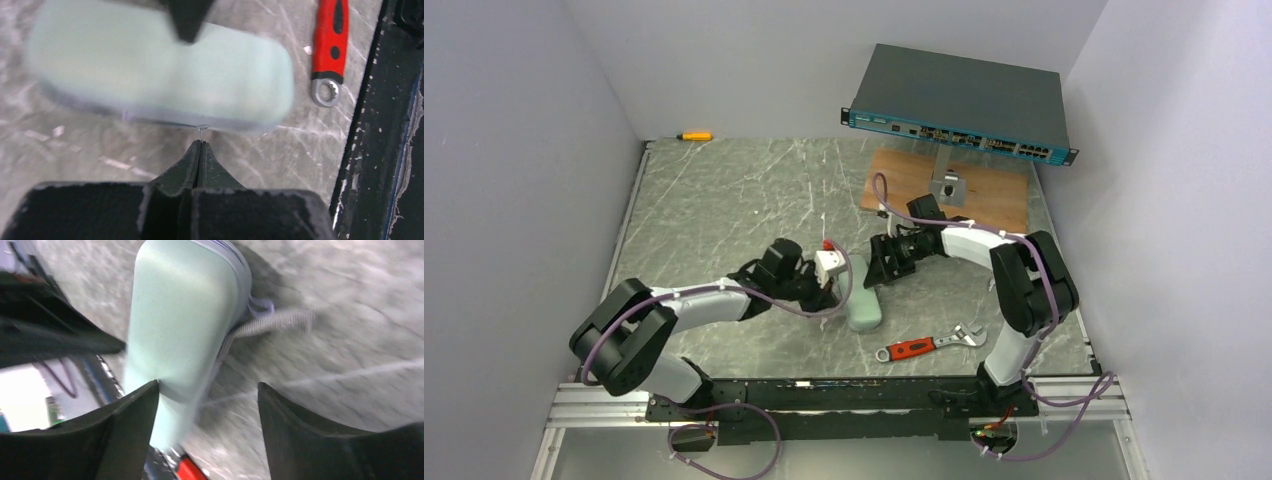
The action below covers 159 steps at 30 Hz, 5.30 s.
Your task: Open the umbrella
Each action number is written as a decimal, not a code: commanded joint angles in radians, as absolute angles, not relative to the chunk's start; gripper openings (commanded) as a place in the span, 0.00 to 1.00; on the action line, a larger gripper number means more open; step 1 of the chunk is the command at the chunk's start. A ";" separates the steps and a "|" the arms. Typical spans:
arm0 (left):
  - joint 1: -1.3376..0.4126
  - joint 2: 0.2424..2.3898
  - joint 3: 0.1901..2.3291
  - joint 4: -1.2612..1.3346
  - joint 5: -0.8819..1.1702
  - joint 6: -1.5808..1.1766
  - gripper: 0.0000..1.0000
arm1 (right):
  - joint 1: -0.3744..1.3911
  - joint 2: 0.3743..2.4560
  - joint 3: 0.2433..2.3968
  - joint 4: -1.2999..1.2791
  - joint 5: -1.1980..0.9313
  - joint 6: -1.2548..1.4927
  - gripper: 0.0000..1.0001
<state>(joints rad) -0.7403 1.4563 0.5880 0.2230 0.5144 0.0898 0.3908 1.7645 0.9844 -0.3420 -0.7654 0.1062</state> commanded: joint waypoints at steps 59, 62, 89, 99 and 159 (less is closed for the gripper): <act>-0.386 1.444 0.680 -0.046 0.746 0.064 0.00 | 0.439 1.580 0.916 -0.479 -0.590 -0.888 0.15; -0.398 1.423 0.646 -0.013 0.757 0.047 0.00 | 0.443 1.585 0.920 -0.425 -0.558 -0.714 0.02; -0.599 1.581 0.574 0.517 0.682 -0.395 0.00 | 0.562 1.629 0.886 -0.106 -0.345 0.189 0.00; -0.445 1.345 0.559 0.277 0.531 -0.212 0.53 | 0.562 1.604 0.870 -0.140 -0.326 0.142 0.10; -0.410 1.534 0.878 -0.060 0.540 -0.068 0.55 | 0.516 1.493 1.106 -0.323 -0.490 -0.128 0.29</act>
<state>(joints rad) -0.3946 1.5623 0.9207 -0.0013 0.5255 -0.1135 0.5426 1.4750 1.0561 -0.3626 -0.6380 -0.1585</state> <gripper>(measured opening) 0.575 0.282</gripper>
